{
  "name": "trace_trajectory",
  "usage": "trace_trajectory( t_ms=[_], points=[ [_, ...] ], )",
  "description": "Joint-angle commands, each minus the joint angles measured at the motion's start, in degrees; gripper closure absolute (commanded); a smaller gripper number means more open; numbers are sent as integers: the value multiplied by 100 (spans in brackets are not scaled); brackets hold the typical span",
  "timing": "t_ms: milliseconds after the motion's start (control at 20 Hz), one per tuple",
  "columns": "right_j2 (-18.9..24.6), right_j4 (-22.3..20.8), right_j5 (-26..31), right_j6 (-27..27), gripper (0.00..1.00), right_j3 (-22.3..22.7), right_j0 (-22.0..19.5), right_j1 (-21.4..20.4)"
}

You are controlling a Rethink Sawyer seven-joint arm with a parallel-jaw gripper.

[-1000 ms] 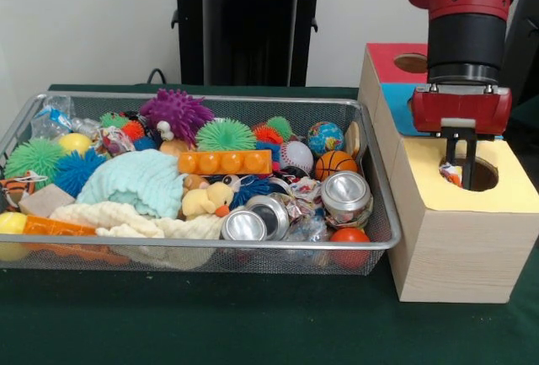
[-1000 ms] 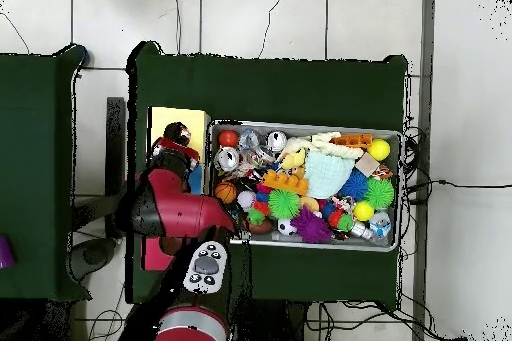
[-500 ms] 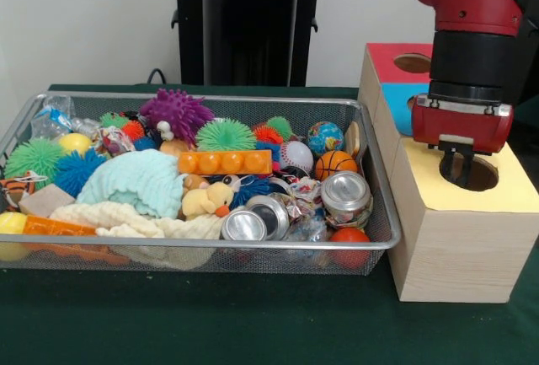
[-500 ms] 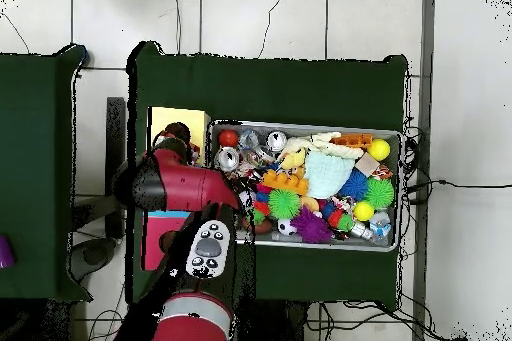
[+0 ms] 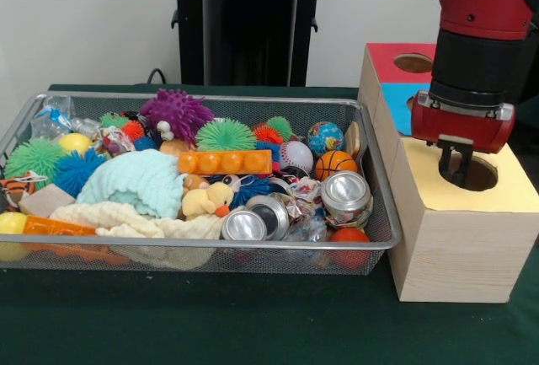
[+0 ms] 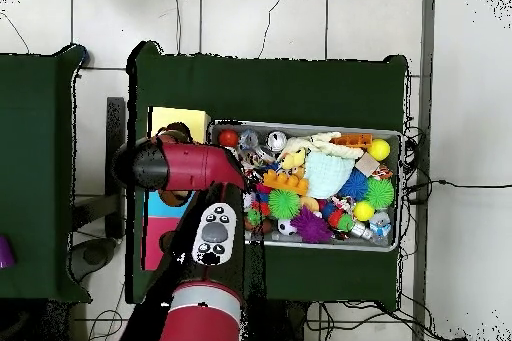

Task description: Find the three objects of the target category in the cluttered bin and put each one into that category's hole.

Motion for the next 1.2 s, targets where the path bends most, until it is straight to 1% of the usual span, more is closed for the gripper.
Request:
trace_trajectory(
  t_ms=[50,150,400,450,500,600,700,750,1200],
  points=[
    [560,-618,132,-284,100,304,-348,348],
    [653,-693,-47,-260,100,409,-425,369],
    [796,-894,-261,-241,100,404,-544,384],
    [834,-939,-322,-246,0,406,-574,378],
    [801,-921,-292,-188,0,339,-544,401],
    [839,-952,-290,-183,0,341,-577,390],
    [801,-874,-5,-119,0,199,-505,414],
    [776,-873,28,-89,0,174,-476,402],
    [798,-846,71,3,0,248,-475,339]
  ],
)
